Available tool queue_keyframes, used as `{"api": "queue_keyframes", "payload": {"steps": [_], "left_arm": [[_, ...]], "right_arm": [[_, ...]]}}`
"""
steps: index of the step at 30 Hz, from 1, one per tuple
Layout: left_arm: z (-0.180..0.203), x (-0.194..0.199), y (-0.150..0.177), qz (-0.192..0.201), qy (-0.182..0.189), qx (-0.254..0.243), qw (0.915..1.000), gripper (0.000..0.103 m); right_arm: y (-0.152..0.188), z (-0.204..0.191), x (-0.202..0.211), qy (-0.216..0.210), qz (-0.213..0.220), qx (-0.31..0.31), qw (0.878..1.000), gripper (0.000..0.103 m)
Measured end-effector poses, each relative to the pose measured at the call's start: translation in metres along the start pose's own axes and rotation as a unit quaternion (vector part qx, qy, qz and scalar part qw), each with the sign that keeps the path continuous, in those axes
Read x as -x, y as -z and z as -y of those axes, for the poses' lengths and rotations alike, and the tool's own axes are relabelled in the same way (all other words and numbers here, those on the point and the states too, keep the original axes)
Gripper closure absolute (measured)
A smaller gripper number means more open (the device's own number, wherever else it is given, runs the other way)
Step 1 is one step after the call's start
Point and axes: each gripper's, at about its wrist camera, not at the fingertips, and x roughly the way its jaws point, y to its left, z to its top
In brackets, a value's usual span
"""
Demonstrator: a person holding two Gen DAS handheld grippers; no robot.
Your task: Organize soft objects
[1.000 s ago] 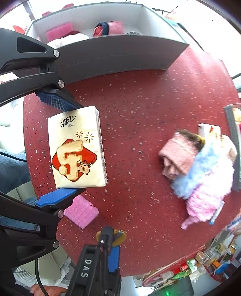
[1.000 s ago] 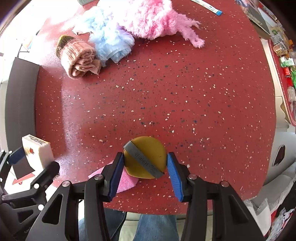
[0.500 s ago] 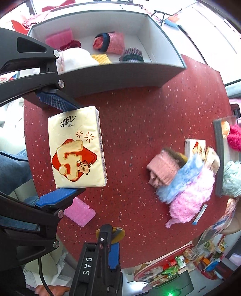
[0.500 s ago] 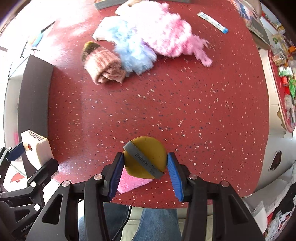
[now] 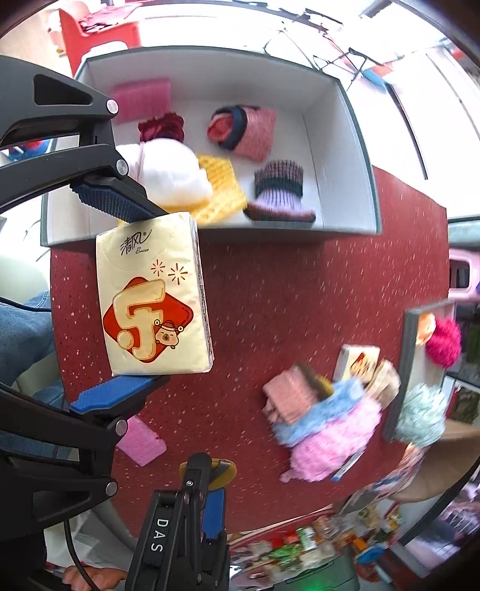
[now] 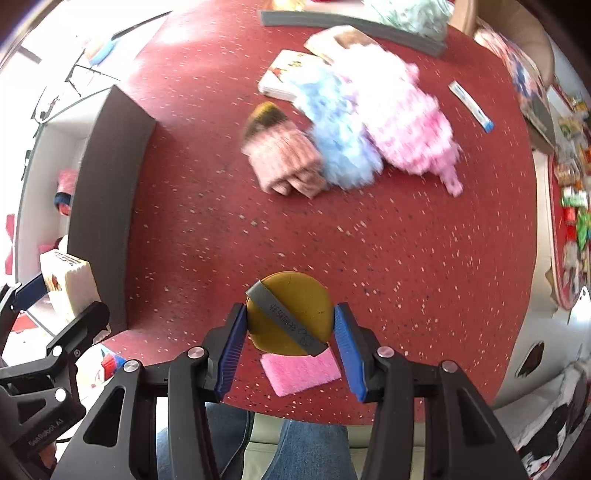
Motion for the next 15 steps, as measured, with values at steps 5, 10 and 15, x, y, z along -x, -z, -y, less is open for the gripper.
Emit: {"api": "queue_keyframes", "payload": {"steps": [5, 10, 15], "left_arm": [[-0.025, 0.010, 0.003, 0.015, -0.005, 0.037, 0.9992, 0.026], [-0.054, 0.019, 0.008, 0.032, -0.018, 0.080, 0.9962, 0.026], [-0.090, 0.025, 0.017, 0.040, -0.033, 0.129, 0.9903, 0.026]], "right_arm": [[-0.009, -0.021, 0.006, 0.000, 0.011, 0.025, 1.000, 0.051], [-0.017, -0.046, 0.009, 0.004, 0.015, 0.056, 0.998, 0.051], [-0.021, -0.075, 0.012, 0.003, 0.018, 0.093, 0.995, 0.051]]}}
